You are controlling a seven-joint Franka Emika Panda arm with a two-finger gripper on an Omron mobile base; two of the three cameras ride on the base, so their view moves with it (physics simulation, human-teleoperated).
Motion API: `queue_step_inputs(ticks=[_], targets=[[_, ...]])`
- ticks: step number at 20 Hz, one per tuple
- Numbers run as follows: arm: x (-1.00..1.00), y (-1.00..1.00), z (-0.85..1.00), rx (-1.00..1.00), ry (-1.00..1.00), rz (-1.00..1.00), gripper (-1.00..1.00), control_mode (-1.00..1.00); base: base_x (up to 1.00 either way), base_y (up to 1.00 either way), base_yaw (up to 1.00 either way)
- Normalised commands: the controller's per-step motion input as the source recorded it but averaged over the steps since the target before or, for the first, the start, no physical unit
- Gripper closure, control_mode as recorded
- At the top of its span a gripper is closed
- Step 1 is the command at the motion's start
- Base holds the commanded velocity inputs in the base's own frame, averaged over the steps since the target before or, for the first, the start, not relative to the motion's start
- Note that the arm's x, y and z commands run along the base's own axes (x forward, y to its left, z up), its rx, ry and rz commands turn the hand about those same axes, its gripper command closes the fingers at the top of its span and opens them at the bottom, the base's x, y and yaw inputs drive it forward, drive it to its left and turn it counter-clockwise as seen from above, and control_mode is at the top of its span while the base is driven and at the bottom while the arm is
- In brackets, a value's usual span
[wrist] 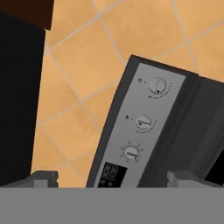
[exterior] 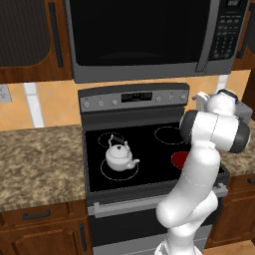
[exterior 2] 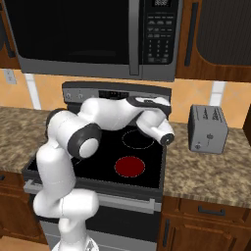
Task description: Turn off the front right burner of the stove.
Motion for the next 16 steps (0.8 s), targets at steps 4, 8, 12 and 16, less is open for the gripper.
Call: queue_step_inputs(ticks=[4,8,12,16], targets=[[0.43,-0.09,0.0,0.0,0.0,0.0,-1.0,-1.0,0.0,0.0,0.0],[0.42,-0.19,0.0,0.0,0.0,0.0,-1.0,-1.0,0.0,0.0,0.0],[0.41,0.0,0.0,0.0,0.0,0.0,-1.0,-1.0,0.0,0.0,0.0],[0.3,-0.01,0.0,0.0,0.0,0.0,-1.0,-1.0,0.0,0.0,0.0]])
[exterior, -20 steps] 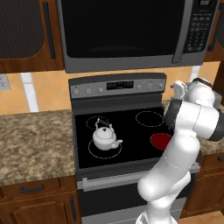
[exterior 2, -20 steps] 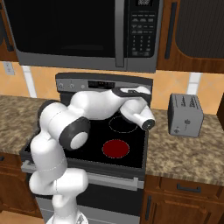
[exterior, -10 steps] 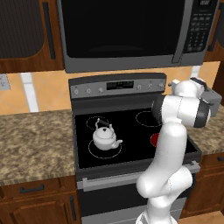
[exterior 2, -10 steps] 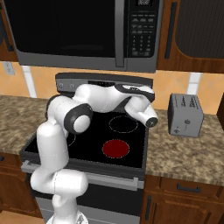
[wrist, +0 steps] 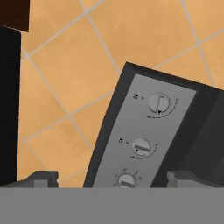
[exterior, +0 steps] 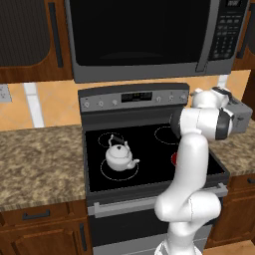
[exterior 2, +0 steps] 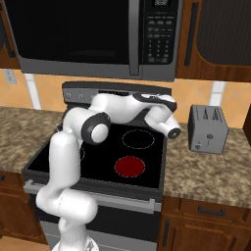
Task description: Turn off the front right burner of the stove.
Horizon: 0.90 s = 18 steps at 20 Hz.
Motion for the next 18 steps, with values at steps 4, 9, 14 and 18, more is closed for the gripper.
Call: queue_step_inputs(ticks=[4,9,14,18], targets=[[0.34,-0.08,-0.04,0.0,0.0,-0.08,-1.0,-1.0,0.0,0.0,0.0],[0.41,0.0,-0.04,0.0,0.0,-0.14,-1.0,-1.0,0.0,0.0,0.0],[0.22,0.0,-0.1,0.0,0.0,-0.07,-1.0,-1.0,0.0,0.0,0.0],[0.0,0.0,-0.11,0.01,0.06,0.0,-1.0,-1.0,0.0,0.0,0.0]])
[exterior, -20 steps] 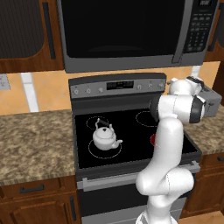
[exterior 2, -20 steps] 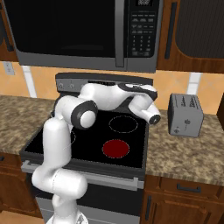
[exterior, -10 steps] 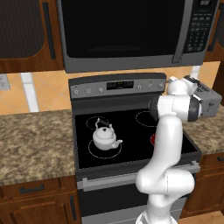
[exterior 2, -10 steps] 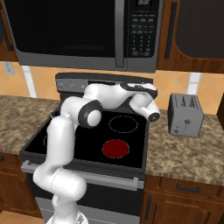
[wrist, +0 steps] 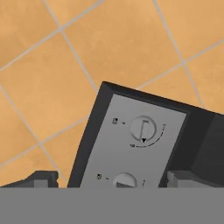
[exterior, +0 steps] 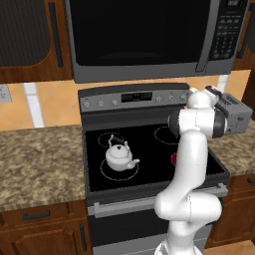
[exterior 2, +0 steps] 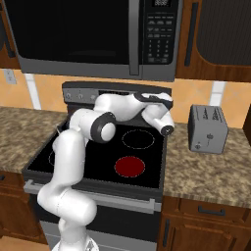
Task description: Turn off the front right burner of the stove.
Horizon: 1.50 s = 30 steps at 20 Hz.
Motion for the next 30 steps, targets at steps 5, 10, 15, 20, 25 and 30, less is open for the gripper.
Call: queue_step_inputs(ticks=[5,10,15,20,25,30], targets=[[0.09,0.0,-0.03,0.01,0.04,0.0,-1.0,-1.0,0.0,0.0,0.0],[0.27,-0.05,-0.01,0.0,0.01,0.0,-1.0,-1.0,0.0,0.0,0.0],[0.19,-0.13,-0.1,0.0,0.0,0.0,-1.0,-1.0,0.0,0.0,0.0],[0.09,-0.15,-0.05,0.0,0.0,0.0,-1.0,-1.0,0.0,0.0,0.0],[0.0,0.0,-0.07,0.0,0.03,0.0,-1.0,-1.0,0.0,0.0,0.0],[0.09,0.01,-0.05,0.0,0.01,0.0,-1.0,-1.0,0.0,0.0,0.0]])
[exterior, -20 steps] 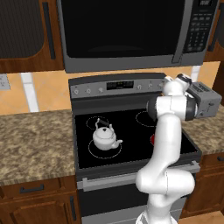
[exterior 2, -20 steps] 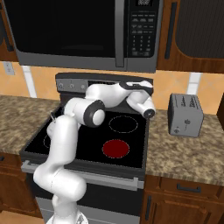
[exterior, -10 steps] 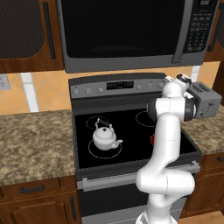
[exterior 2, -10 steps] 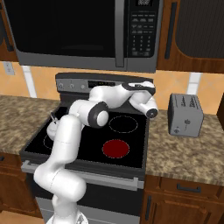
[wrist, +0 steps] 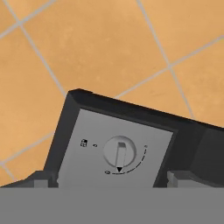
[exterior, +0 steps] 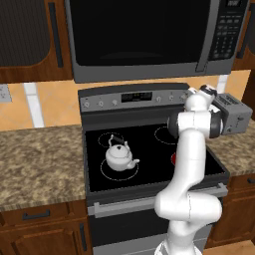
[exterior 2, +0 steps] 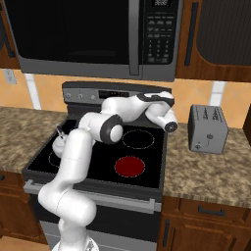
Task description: Turn off the front right burner of the stove.
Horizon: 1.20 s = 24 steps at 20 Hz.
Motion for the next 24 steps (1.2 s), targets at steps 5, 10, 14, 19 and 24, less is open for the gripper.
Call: queue_step_inputs(ticks=[5,10,14,19,24], targets=[[0.28,0.0,0.0,0.0,0.0,0.0,-1.0,-1.0,0.0,0.0,0.0],[0.25,0.0,-0.02,0.0,0.0,0.0,-1.0,-1.0,0.0,0.0,0.0],[0.08,0.0,-0.12,0.0,0.0,0.0,-1.0,-1.0,0.0,0.0,0.0],[0.17,0.0,-0.08,0.0,0.0,0.0,-1.0,-1.0,0.0,0.0,0.0],[0.2,0.0,0.0,0.0,0.0,0.0,1.0,-1.0,0.0,0.0,0.0]])
